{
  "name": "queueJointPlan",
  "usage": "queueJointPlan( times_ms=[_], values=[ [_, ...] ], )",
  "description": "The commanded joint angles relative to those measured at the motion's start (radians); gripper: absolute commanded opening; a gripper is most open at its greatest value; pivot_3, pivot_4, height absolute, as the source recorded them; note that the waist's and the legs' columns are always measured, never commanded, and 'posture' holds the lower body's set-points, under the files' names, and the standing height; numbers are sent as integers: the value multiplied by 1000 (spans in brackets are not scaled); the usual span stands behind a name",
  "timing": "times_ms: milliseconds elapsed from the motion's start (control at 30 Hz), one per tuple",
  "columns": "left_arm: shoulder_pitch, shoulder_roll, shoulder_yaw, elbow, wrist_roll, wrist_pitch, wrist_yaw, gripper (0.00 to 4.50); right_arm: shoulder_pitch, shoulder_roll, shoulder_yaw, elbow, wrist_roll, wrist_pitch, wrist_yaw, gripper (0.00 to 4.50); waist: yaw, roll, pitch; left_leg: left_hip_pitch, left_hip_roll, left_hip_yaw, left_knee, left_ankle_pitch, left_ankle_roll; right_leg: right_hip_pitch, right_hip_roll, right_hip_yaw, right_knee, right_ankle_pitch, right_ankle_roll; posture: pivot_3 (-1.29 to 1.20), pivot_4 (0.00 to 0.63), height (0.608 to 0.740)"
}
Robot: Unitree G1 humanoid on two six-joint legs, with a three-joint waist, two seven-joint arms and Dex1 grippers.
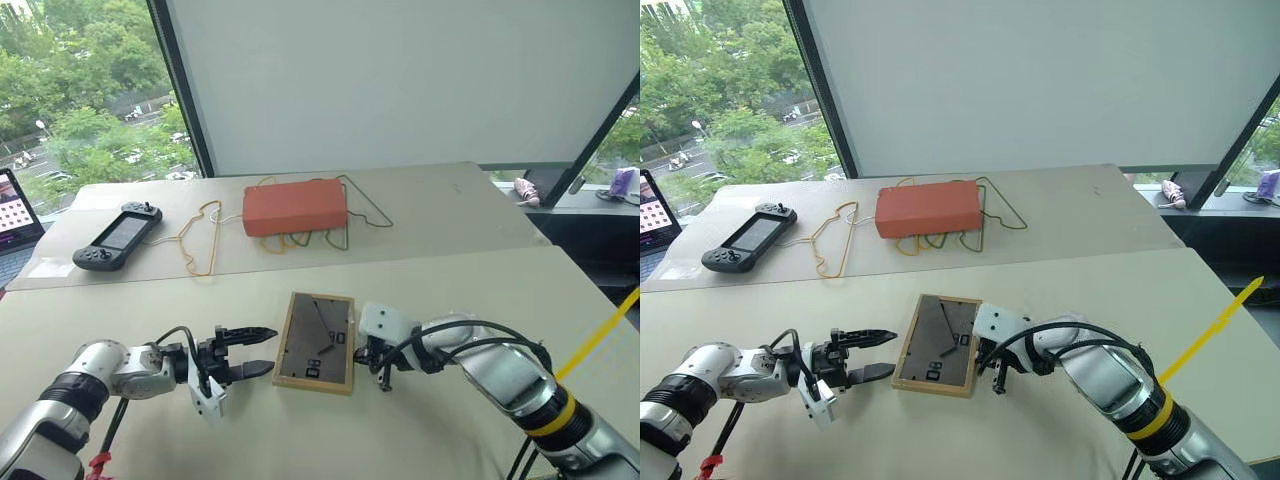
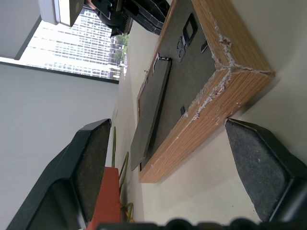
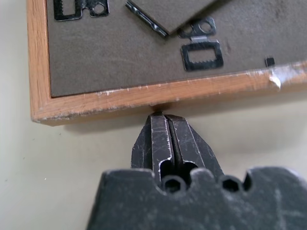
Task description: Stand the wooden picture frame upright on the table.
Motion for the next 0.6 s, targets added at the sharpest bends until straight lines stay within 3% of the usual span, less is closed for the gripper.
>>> queueJointPlan(
  times_ms=[33,600],
  values=[
    [2,-13,-34,16,28,-7,-13,4122,-57,39,45,-15,-21,11,-13,0,0,0,0,0,0,0,0,0,0,0,0,0,0,0,0,0,150,740],
    [-36,-112,-54,14,40,35,-14,4122,-127,118,92,72,-58,-14,19,0,7,5,-3,1,0,0,0,1,-2,2,0,0,0,0,0,0,150,740]
  ],
)
